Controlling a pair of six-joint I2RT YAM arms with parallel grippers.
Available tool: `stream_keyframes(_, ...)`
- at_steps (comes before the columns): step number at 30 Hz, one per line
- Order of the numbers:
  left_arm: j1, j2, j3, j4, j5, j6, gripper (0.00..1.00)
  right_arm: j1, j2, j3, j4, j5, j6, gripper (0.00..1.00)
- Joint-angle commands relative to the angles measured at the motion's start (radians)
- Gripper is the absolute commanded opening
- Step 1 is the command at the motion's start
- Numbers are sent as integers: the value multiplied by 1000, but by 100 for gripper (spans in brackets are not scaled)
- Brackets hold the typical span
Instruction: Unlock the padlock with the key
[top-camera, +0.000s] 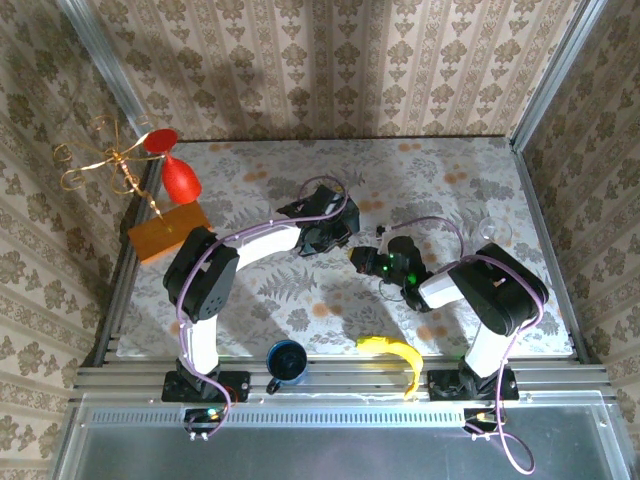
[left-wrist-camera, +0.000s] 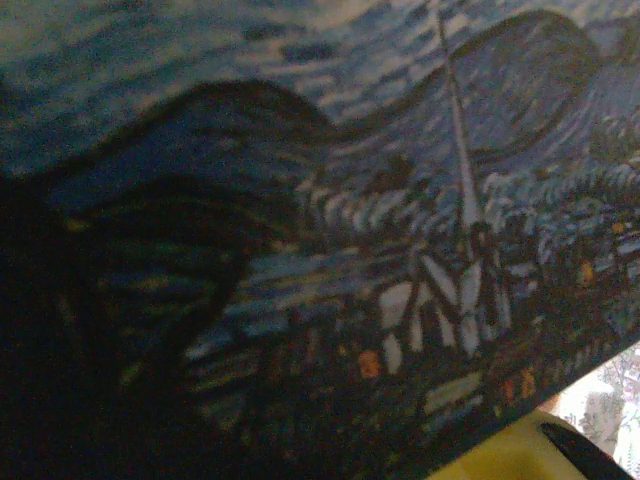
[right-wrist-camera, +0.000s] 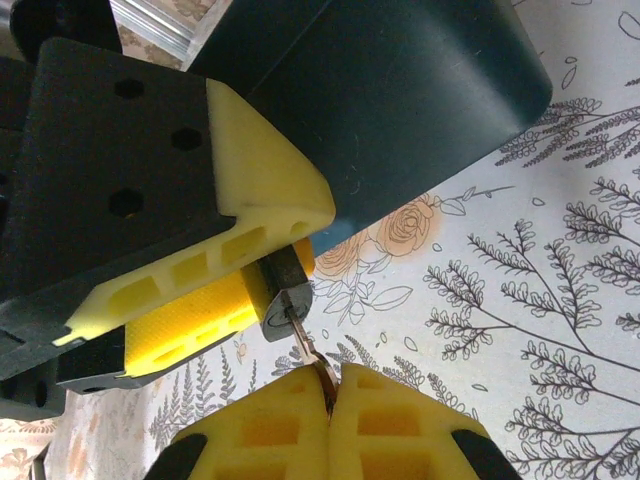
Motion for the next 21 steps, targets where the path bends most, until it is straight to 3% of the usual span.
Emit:
stream_keyframes(1,-7,-12,3,6,34,-15,0,16,-10,49,-33,49,-43,0)
stream_keyframes(21,-17,-15,-42,81,73,-46,0,49,-46,82,-53,63,-118,0)
